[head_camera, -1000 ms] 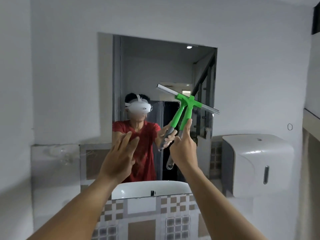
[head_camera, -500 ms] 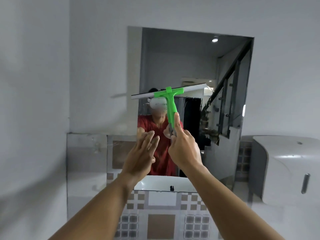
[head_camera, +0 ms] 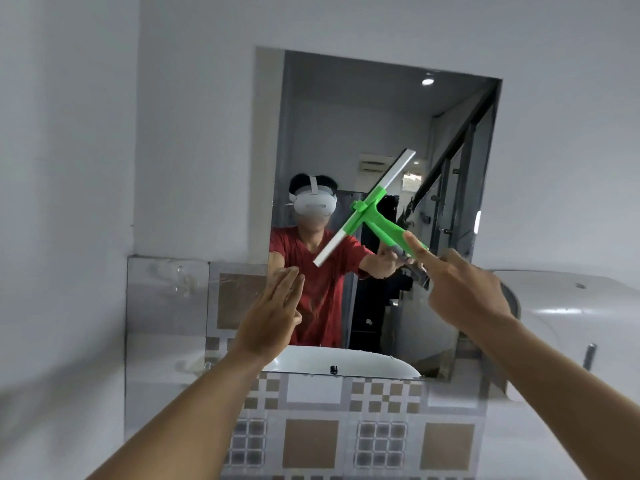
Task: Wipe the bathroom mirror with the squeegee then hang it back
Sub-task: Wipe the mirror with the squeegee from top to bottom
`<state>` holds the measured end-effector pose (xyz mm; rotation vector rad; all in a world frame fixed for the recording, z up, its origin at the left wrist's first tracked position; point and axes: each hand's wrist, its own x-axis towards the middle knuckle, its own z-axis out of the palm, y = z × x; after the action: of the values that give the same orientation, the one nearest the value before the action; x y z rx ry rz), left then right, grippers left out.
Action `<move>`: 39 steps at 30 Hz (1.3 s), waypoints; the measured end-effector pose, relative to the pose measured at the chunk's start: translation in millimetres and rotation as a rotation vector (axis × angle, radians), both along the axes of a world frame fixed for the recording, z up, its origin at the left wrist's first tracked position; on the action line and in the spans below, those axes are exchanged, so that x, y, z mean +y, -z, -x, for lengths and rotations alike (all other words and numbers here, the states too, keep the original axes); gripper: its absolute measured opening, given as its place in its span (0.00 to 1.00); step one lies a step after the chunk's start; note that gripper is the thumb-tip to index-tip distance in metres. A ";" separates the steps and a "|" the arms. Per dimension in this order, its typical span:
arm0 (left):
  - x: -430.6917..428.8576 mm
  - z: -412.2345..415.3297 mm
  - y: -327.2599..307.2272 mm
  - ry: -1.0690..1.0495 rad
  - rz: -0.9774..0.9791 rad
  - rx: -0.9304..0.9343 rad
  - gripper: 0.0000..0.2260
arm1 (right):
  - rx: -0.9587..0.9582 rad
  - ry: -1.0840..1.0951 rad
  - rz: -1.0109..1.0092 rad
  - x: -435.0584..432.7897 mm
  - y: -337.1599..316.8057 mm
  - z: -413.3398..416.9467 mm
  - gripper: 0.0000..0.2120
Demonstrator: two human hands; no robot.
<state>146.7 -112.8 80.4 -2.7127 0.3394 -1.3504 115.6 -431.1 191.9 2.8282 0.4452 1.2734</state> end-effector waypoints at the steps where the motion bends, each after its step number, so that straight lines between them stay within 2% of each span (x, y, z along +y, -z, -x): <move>1: 0.3 0.6 -0.2 -0.011 -0.006 0.003 0.35 | -0.003 0.019 -0.005 -10.2 2.8 -0.7 0.44; 6: -3.9 5.1 -17.3 0.001 0.006 -0.083 0.24 | 0.016 0.041 -0.100 -45.8 20.4 -0.5 0.44; 11: -13.8 6.5 -99.1 0.033 0.014 -0.233 0.21 | 0.036 0.002 -0.170 -43.7 34.1 -3.3 0.47; 14: -13.6 3.2 -153.5 0.000 -0.045 -0.277 0.24 | 0.066 -0.018 -0.231 -35.1 47.1 -3.6 0.47; 19: -10.7 -4.4 -210.9 -0.103 -0.187 -0.229 0.32 | 0.129 -0.044 -0.441 -9.9 82.3 -0.1 0.44; 22: -8.2 -7.7 -222.6 -0.111 -0.257 -0.198 0.34 | 0.175 -0.092 -0.570 11.1 109.0 -4.3 0.47; 26: -7.5 -8.0 -224.4 -0.074 -0.241 -0.211 0.34 | 0.229 -0.159 -0.711 47.8 138.0 -4.2 0.52; 29: -7.6 -7.2 -224.6 -0.060 -0.230 -0.202 0.34 | 0.269 -0.224 -0.835 74.7 148.3 1.4 0.51; 33: -6.7 -5.3 -226.2 -0.038 -0.213 -0.183 0.34 | 0.305 -0.306 -1.030 116.8 152.1 9.8 0.43; 36: -6.4 -3.6 -228.0 -0.032 -0.202 -0.172 0.34 | 0.303 -0.433 -1.198 153.6 155.3 10.0 0.45; 39: -5.6 -1.7 -229.1 -0.041 -0.200 -0.168 0.34 | 0.345 -0.523 -1.321 185.4 161.6 7.4 0.42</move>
<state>148.4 -118.4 309.5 -2.4137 0.3791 -1.4372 108.1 -245.7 30.3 4.3043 0.4701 1.5093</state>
